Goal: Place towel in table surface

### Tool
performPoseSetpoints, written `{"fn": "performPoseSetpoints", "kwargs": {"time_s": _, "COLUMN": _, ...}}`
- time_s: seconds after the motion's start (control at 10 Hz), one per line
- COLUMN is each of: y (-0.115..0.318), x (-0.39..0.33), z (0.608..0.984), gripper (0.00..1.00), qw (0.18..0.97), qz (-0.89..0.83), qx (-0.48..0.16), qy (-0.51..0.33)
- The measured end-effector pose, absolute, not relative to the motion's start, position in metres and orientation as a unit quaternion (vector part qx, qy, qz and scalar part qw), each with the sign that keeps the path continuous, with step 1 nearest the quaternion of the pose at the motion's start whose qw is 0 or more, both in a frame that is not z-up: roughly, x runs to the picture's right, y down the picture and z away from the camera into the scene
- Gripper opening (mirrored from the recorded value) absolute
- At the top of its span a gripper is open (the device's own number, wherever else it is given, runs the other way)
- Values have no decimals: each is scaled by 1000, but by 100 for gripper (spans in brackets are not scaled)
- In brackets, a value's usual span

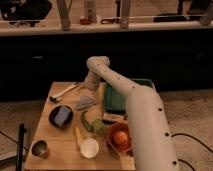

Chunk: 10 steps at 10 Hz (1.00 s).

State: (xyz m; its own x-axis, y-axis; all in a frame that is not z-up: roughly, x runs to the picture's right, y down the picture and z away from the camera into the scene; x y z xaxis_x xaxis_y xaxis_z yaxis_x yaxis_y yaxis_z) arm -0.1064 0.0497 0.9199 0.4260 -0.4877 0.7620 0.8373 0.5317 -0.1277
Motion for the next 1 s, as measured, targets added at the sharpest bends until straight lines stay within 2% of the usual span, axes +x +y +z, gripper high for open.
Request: {"fn": "performPoseSetpoints", "kwargs": {"time_s": 1.0, "y": 47, "x": -103, "z": 918, "gripper": 80, "qw": 811, "qz": -402, "qx": -249, "qy": -345}}
